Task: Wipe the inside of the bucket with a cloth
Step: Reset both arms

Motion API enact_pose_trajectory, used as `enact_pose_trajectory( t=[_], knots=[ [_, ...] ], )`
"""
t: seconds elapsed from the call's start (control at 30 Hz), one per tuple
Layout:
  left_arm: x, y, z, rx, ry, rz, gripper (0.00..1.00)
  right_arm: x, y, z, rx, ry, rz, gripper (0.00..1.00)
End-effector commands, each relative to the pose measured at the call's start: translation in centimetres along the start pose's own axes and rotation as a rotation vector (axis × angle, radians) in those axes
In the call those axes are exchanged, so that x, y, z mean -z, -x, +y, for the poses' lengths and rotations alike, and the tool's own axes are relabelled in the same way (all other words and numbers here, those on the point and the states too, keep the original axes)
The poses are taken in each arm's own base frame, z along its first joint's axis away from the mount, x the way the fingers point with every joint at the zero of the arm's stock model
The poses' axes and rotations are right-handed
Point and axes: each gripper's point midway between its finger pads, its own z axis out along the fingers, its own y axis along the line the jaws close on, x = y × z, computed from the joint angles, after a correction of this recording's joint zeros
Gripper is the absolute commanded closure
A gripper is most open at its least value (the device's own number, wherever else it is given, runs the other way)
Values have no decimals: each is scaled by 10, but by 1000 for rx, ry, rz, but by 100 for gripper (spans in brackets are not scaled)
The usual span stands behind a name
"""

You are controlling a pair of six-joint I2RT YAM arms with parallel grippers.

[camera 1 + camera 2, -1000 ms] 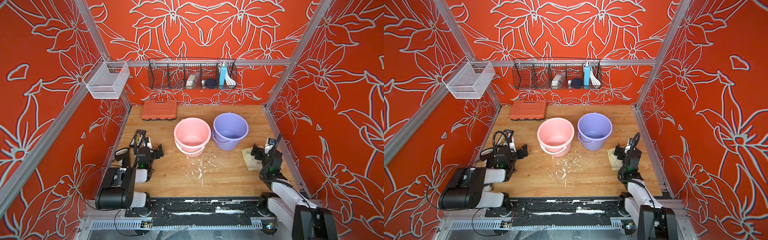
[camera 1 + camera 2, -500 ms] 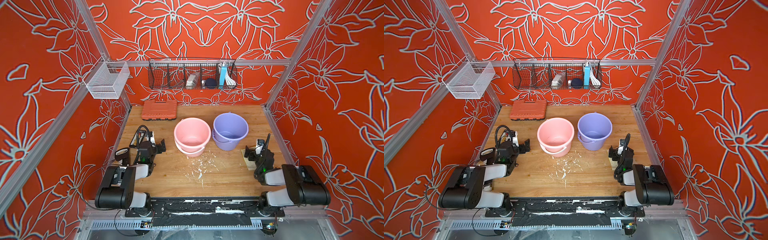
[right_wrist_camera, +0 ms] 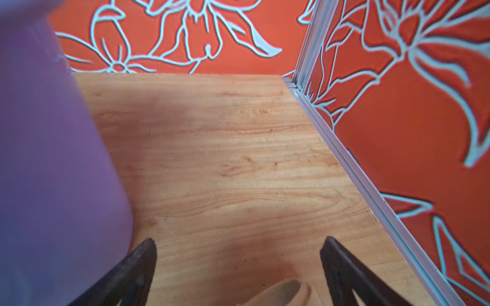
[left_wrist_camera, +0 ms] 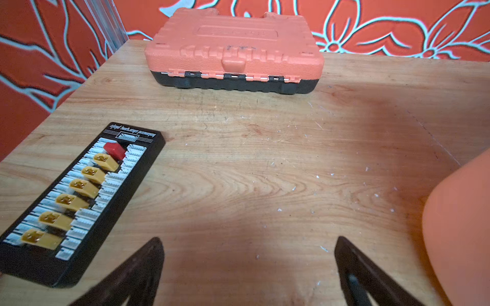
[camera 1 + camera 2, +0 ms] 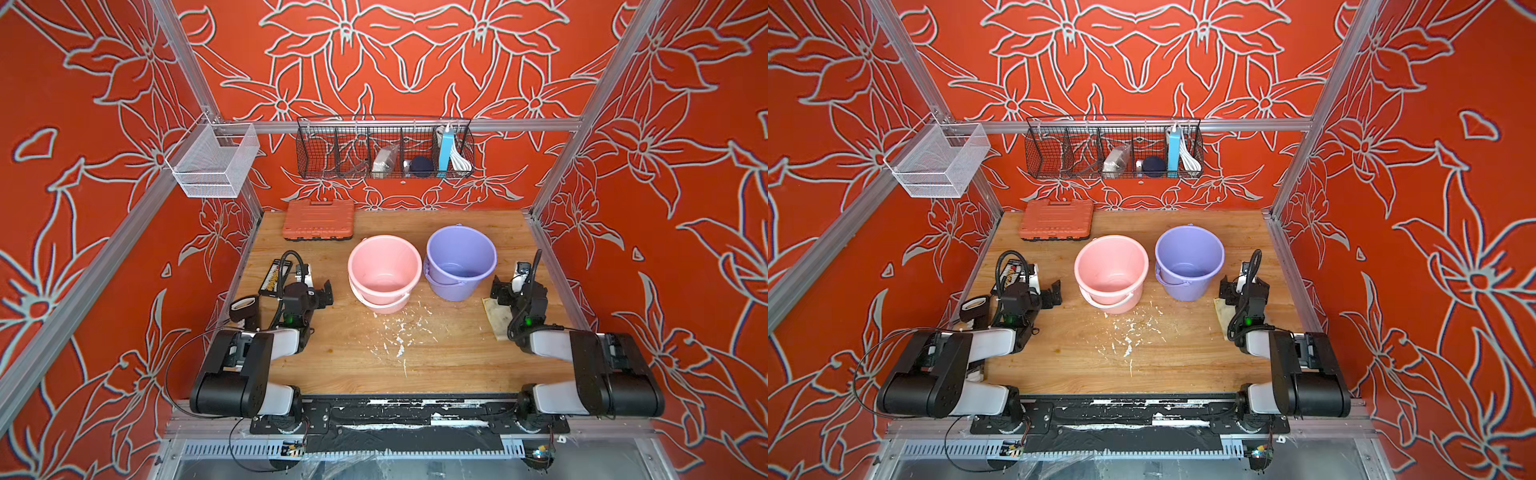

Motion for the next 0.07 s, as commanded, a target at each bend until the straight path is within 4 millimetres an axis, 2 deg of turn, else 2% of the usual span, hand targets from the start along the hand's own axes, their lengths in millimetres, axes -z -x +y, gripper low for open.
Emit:
enact_pose_trajectory(
  t=[0.0, 0.03],
  knots=[
    [0, 2, 1, -21, 10, -8, 1, -3, -2, -1, 12, -17, 23, 2],
    [0, 2, 2, -20, 11, -10, 1, -3, -3, -1, 10, -18, 26, 2]
  ],
)
